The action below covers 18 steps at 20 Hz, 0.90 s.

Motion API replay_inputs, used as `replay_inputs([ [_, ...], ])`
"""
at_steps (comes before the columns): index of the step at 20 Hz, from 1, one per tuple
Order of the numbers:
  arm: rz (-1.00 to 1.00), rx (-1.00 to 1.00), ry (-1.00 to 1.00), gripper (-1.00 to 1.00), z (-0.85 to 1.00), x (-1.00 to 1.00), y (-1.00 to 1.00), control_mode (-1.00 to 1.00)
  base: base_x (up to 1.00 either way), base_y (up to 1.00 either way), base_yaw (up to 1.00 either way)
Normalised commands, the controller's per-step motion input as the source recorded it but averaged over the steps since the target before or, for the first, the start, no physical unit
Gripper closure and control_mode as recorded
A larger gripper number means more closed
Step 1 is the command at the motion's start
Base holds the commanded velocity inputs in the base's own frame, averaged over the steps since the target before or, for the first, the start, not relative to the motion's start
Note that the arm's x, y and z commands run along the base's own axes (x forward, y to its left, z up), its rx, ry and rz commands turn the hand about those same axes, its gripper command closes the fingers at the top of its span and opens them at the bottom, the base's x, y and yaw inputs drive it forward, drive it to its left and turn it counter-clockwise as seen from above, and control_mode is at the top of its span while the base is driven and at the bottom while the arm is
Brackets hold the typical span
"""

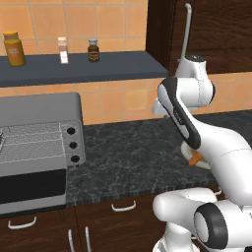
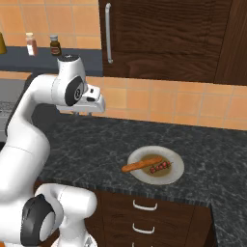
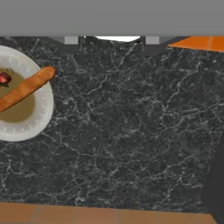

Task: Pick up the kebab skewer and baguette bread, and place them inside the toaster oven. Close the toaster oven door and start by setting the timer.

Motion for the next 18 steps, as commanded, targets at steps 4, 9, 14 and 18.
replay_inputs([
  [4, 0.01, -0.05, -0.13, -1.0, -0.14, -0.77, 0.52, -1.0, 0.0, 0.0, 0.0],
  [9, 0.06, -0.13, -0.11, -1.0, -0.09, -1.0, 1.0, -1.0, 0.0, 0.0, 0.0],
  [14, -0.03, -0.02, -0.21, -1.0, -0.04, -0.75, 1.0, -1.0, 0.0, 0.0, 0.0],
  [18, -0.1, 0.14, -0.33, -1.0, 0.0, -0.36, 1.0, -1.0, 0.0, 0.0, 0.0],
])
